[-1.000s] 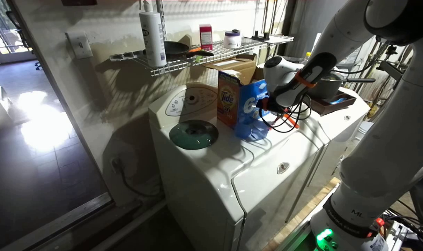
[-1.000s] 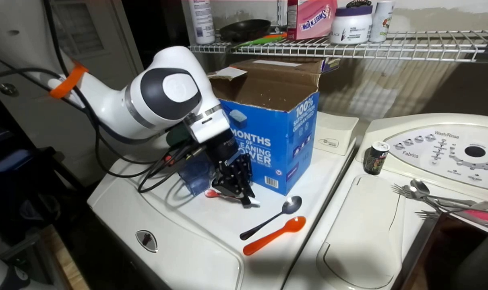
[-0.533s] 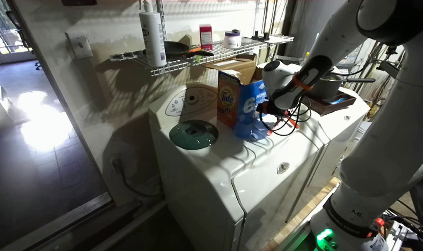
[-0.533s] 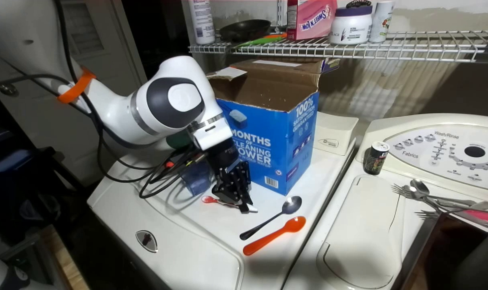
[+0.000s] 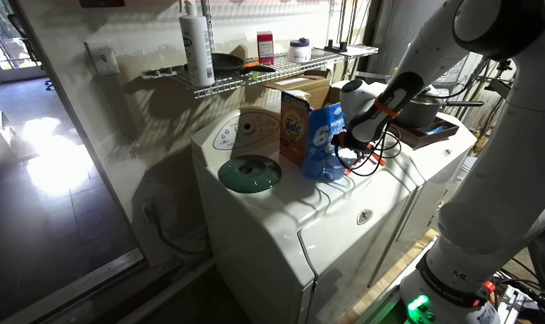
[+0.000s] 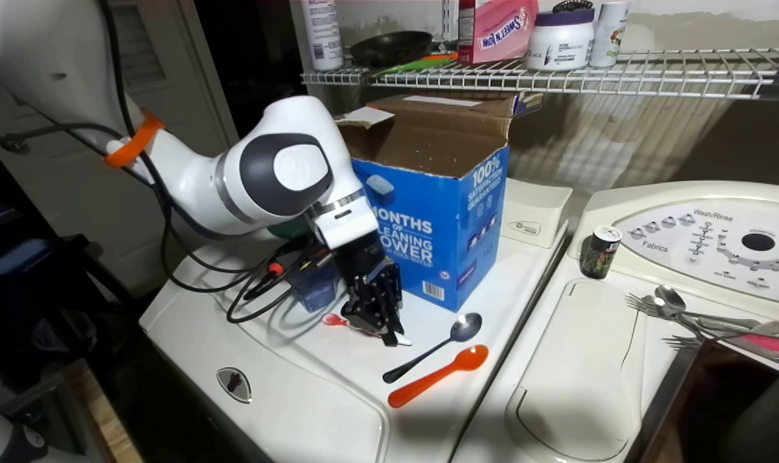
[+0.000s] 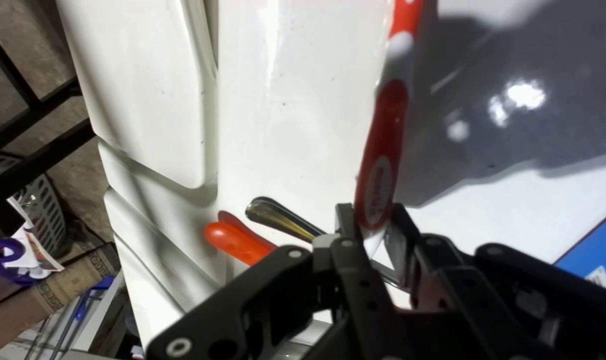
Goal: Use the pink and white spoon to some of the contents of the blue box into the blue cup on the right
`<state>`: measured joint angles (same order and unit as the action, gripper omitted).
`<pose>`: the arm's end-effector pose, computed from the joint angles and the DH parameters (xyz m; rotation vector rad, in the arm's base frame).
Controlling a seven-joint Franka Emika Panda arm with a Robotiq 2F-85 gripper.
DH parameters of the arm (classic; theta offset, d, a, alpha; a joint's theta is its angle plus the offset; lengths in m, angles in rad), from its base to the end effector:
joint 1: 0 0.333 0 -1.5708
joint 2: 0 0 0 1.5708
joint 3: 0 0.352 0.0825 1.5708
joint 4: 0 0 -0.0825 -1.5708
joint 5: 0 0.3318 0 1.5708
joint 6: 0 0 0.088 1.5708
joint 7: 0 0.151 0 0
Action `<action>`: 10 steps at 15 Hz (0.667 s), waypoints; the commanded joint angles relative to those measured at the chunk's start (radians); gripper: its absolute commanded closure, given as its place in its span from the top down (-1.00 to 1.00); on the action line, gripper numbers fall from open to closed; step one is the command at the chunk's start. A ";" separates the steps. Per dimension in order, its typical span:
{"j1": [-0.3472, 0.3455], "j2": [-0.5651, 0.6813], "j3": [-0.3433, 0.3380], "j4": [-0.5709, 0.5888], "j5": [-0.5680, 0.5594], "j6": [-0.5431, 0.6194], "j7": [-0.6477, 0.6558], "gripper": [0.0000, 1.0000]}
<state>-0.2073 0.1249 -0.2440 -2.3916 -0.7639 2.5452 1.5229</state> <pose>0.4301 -0.2176 0.3068 2.1481 -1.6927 0.3530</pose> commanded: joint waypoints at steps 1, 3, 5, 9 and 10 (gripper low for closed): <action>-0.004 0.031 -0.011 0.019 0.056 0.034 -0.055 -0.23; -0.001 0.031 -0.016 0.019 0.060 0.034 -0.059 0.03; 0.002 0.024 -0.020 0.022 0.054 0.022 -0.057 0.31; 0.010 -0.033 -0.032 0.027 0.006 -0.004 -0.034 0.85; 0.013 -0.053 -0.035 0.030 -0.019 -0.014 -0.025 0.98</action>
<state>-0.2069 0.1271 -0.2650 -2.3699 -0.7412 2.5569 1.4969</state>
